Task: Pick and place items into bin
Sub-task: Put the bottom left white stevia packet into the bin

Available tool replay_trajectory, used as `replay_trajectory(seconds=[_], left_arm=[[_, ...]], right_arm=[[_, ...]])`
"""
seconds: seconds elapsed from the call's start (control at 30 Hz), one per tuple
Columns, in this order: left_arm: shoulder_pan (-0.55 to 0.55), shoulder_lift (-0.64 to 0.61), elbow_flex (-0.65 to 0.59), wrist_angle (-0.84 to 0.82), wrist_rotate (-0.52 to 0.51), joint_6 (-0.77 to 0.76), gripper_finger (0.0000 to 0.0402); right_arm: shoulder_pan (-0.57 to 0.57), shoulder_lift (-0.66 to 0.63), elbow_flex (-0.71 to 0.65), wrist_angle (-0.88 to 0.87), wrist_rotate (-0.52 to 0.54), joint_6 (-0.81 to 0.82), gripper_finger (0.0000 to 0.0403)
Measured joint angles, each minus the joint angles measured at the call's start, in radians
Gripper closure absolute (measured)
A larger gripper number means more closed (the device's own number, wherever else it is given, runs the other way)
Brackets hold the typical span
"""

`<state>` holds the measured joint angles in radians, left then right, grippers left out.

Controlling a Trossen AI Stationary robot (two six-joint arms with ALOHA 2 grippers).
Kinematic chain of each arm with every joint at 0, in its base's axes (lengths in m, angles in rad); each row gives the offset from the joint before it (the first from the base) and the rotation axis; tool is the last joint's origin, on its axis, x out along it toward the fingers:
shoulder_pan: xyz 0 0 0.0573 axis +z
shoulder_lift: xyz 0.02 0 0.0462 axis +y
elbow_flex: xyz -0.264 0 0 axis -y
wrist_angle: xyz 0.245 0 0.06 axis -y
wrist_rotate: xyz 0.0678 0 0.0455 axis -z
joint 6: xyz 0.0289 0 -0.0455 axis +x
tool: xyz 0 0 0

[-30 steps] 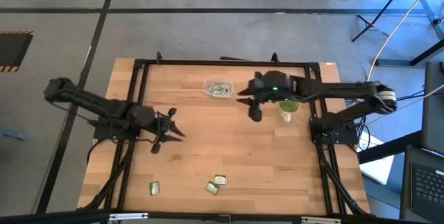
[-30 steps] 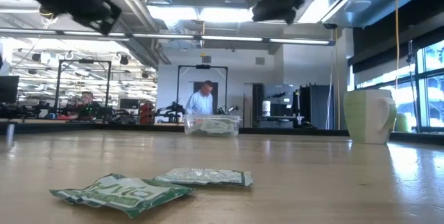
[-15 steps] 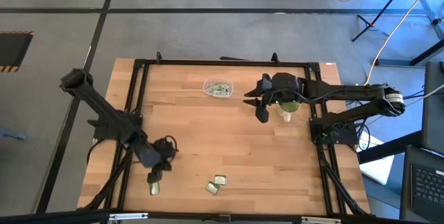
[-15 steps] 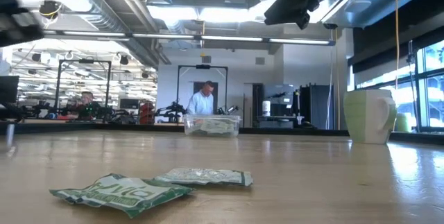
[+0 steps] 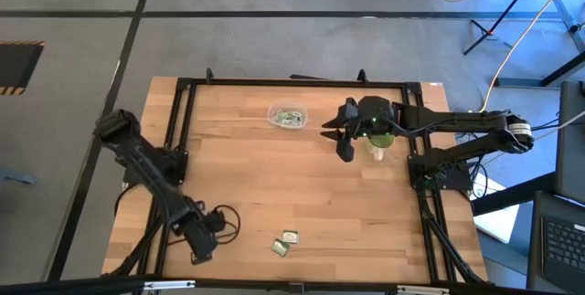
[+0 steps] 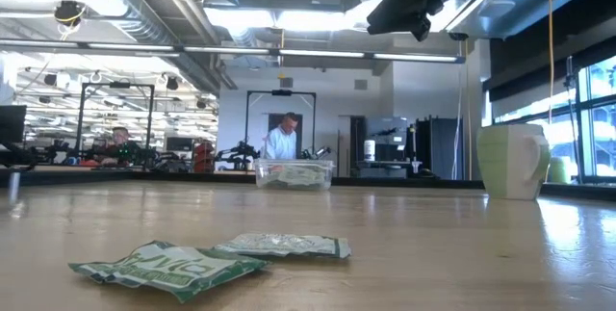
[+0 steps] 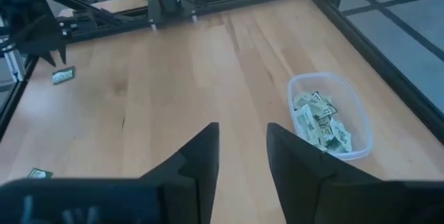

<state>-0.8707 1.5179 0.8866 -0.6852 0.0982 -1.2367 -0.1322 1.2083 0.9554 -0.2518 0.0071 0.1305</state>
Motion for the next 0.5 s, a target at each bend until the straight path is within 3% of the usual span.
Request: replay_trajectory(seconds=[0.13,0.23,0.5], left_arm=[[-0.053,0.064,0.065,-0.095,-0.035,-0.019,0.0331],[-0.079,0.100,0.077,-0.084,-0.078,-0.042,0.0329],[-0.105,0.197,0.078,-0.034,-0.072,-0.030,0.0327]], right_arm=[[0.000,0.000,0.000,0.000,0.000,0.034,0.0279],[0.000,0.000,0.000,0.000,0.000,0.052,0.0279],[0.000,0.000,0.000,-0.002,0.000,0.077,0.0279]])
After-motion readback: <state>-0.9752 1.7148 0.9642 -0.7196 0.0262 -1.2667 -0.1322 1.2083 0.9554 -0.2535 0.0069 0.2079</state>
